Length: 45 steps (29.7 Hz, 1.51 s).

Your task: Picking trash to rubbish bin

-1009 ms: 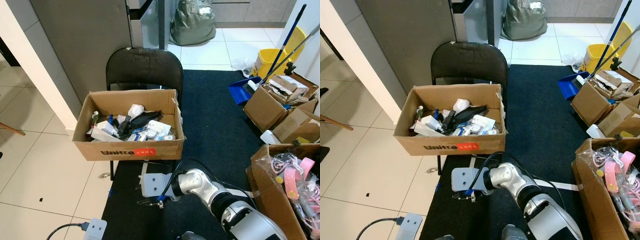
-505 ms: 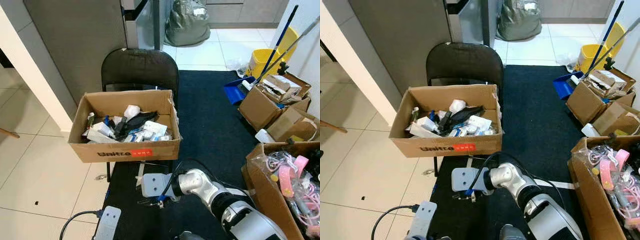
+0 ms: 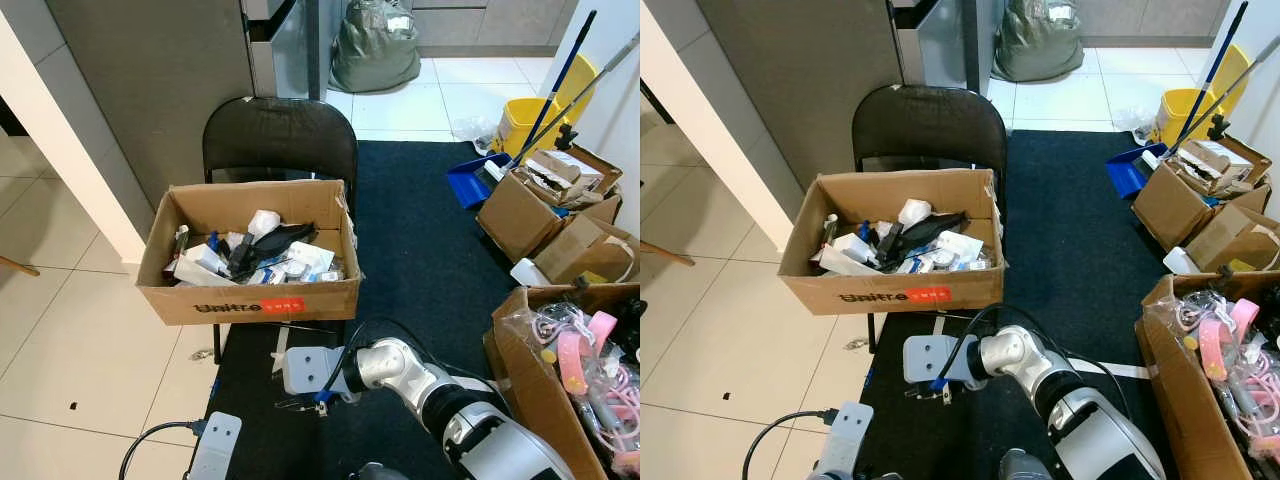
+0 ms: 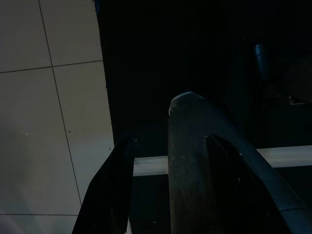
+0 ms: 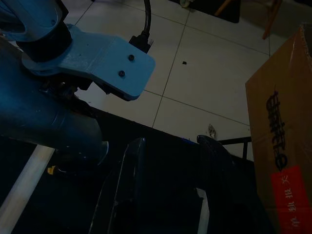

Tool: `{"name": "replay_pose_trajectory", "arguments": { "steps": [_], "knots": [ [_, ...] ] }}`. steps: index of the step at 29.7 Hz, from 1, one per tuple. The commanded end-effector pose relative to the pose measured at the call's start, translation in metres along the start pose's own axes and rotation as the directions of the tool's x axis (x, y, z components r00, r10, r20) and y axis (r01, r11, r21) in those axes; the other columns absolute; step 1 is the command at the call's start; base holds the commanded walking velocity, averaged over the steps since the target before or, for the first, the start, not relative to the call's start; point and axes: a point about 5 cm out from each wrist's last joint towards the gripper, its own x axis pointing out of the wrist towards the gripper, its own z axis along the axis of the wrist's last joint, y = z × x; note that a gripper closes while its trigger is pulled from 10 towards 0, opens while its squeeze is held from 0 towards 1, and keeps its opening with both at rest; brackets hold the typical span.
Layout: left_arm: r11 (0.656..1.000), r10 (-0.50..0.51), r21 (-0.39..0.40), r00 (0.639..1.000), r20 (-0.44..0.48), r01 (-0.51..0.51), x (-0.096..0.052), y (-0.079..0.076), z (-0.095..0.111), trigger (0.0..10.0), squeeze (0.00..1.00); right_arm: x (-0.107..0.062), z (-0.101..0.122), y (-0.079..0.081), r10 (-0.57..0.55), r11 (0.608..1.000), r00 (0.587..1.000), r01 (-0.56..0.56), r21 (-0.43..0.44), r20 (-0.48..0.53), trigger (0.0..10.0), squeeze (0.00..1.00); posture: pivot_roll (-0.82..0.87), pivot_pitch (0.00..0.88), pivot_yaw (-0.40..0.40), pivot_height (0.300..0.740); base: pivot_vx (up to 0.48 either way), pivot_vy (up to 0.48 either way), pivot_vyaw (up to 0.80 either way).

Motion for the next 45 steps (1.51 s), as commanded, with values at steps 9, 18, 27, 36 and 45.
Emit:
{"name": "replay_pose_trajectory", "arguments": {
  "steps": [9,18,27,36,45],
  "knots": [
    [1.000,-0.009,-0.018,0.998,-0.060,0.008,-0.002,0.000,-0.015,10.0,0.00,0.001,-0.001,0.001,0.007,1.000,1.000,-0.007,0.005,-0.004,10.0,0.00,-0.05,0.081,0.049,0.740,0.000,0.000,0.00],
    [1.000,-0.004,-0.015,0.997,-0.071,0.003,-0.005,0.007,-0.024,10.0,0.00,0.001,-0.001,0.001,0.008,1.000,1.000,-0.008,0.004,-0.001,10.0,0.00,-0.05,0.083,0.052,0.740,0.000,0.000,0.00],
    [1.000,0.009,-0.009,0.993,-0.114,-0.010,-0.016,0.021,-0.054,10.0,0.00,0.001,0.000,0.002,0.009,1.000,1.000,-0.009,0.004,0.001,10.0,0.00,-0.04,0.087,0.053,0.740,0.000,0.000,0.00],
    [1.000,0.015,-0.007,0.989,-0.146,-0.016,-0.017,0.018,-0.060,10.0,0.00,0.002,0.000,0.002,0.010,1.000,1.000,-0.010,0.003,0.004,10.0,0.00,-0.04,0.088,0.053,0.740,0.000,0.000,0.00],
    [1.000,0.010,-0.004,0.988,-0.155,-0.011,-0.016,0.011,-0.060,10.0,0.00,0.002,0.000,0.003,0.011,1.000,1.000,-0.011,0.002,0.005,10.0,0.00,-0.04,0.091,0.054,0.740,0.000,0.000,0.00]
  ]
}}
